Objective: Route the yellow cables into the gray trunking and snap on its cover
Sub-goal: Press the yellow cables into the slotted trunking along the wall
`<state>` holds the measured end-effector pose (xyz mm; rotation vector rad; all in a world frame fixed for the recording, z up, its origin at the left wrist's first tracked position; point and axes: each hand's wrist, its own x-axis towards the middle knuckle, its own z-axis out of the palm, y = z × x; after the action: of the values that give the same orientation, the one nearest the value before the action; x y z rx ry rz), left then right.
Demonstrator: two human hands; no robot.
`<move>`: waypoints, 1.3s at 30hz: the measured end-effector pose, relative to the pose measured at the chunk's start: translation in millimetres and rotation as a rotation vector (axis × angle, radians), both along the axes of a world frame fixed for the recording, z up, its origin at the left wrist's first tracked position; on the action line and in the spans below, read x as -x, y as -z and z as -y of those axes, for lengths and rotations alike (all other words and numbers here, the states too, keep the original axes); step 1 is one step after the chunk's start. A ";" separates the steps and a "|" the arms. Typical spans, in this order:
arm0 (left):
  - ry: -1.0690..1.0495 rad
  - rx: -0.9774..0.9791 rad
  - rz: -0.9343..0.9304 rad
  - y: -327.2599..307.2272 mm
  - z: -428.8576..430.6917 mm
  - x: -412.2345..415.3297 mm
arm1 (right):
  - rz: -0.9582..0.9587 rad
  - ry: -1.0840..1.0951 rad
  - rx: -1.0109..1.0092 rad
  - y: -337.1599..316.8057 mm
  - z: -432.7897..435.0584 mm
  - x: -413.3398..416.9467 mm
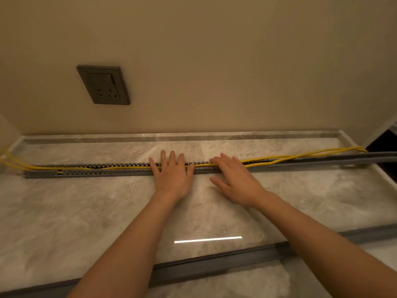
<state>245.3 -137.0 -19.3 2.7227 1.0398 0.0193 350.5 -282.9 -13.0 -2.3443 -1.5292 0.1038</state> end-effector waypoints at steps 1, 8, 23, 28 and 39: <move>0.053 -0.016 0.011 -0.5 7.0 -5.3 | -0.006 0.024 -0.007 -2.0 4.0 -0.5; 0.362 0.100 0.127 -1.6 49.7 -45.3 | 0.071 0.167 0.024 -7.0 41.7 -18.7; 0.172 0.025 -0.009 -0.1 100.7 -77.2 | 0.108 0.250 0.025 -6.9 106.0 -125.6; 0.016 0.050 -0.070 -3.1 108.3 -89.3 | 0.072 0.154 0.019 -7.5 117.3 -163.5; -0.039 0.088 -0.038 -0.6 106.8 -94.6 | -0.145 0.089 -0.131 -7.2 119.7 -177.9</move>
<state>339.9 -243.8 -18.7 2.6332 1.0774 -0.0704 528.4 -402.6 -5.7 -2.2456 -1.3209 0.1440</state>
